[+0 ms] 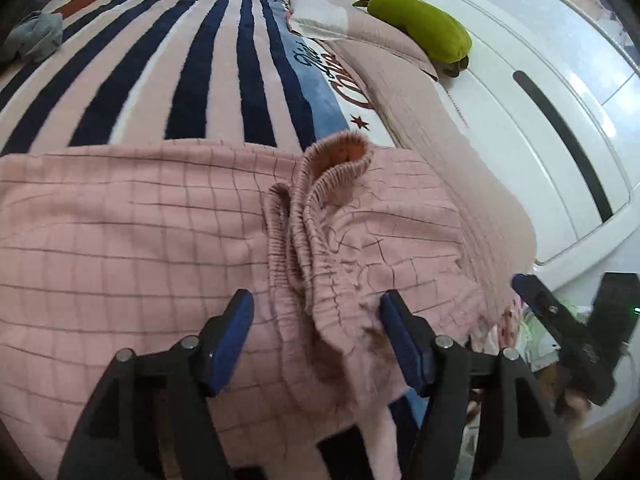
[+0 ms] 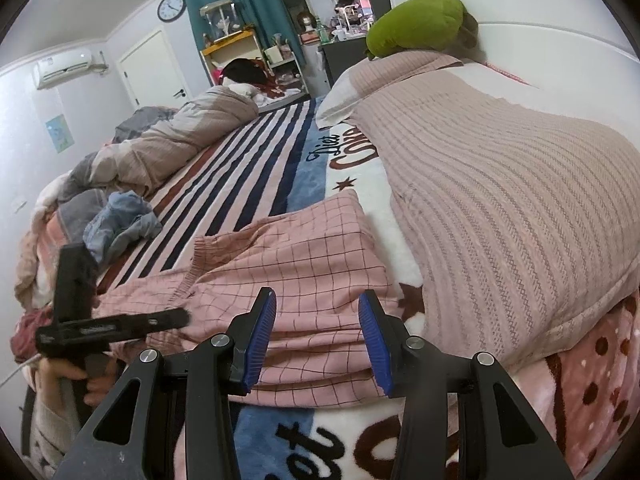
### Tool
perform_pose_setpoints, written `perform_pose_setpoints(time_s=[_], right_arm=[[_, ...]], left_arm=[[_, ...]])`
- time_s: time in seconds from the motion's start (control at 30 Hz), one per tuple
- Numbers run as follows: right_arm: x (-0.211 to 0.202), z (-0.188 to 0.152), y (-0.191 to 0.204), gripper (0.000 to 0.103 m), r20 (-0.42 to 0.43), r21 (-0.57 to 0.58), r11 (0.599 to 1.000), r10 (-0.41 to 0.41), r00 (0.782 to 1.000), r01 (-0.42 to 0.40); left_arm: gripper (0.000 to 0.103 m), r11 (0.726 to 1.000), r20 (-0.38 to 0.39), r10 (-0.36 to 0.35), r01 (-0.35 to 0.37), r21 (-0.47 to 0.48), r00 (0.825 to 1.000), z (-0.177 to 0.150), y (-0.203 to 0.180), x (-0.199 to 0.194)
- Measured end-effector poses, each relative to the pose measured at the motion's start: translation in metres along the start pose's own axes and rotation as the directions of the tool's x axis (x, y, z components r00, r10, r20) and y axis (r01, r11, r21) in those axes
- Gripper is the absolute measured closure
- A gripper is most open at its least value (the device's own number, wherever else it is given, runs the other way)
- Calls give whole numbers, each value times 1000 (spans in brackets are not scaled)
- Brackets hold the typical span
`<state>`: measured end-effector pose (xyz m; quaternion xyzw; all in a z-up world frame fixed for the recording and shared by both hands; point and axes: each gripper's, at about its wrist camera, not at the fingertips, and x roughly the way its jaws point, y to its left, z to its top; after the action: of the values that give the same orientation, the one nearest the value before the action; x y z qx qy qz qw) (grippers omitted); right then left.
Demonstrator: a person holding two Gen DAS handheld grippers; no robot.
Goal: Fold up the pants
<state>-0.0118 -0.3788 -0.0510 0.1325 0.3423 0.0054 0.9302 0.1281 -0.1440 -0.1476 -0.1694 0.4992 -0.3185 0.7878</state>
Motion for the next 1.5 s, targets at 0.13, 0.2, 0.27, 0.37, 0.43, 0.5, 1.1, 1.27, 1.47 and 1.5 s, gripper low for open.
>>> perform_pose_setpoints(time_s=[0.13,0.2,0.27,0.37,0.43,0.5,1.1,1.27,1.47,1.5], right_arm=[[-5,-1,-1,65,12,6,1000,3,1000,-3],[-8,0,-2,65,20,16,1000,7,1000,-7],[-10,1,-2,65,27,23,1000,6,1000,-7],[-9,0,-1,65,20,20,1000,5,1000,-5],[-8,-1,2,65,11,14,1000,8,1000,-8],[-6,-1,9,64,1,-2,1000,10,1000,-10],[3,-9,32,60,-26,-60,998,-15,1000,13],[5,-12,42,60,-36,-77,997,-24,999,21],[7,-12,48,59,-42,-92,995,-38,998,34],[8,-12,48,59,-44,-92,995,-40,998,36]], left_arm=[[82,1000,24,-6,6,-10,1000,4,-7,12],[87,1000,56,-18,18,5,998,5,-12,8],[89,999,106,-11,7,35,994,3,-18,-10],[89,999,154,10,-17,43,988,5,-19,-34],[89,995,175,86,-94,39,981,1,-12,-44],[85,994,147,111,-113,3,983,-2,1,-41],[35,921,290,379,-328,-211,879,-47,96,-200],[35,914,272,362,-281,-293,892,-60,131,-196],[36,911,279,323,-217,-350,904,-39,148,-163],[36,910,288,318,-206,-359,903,-36,149,-158]])
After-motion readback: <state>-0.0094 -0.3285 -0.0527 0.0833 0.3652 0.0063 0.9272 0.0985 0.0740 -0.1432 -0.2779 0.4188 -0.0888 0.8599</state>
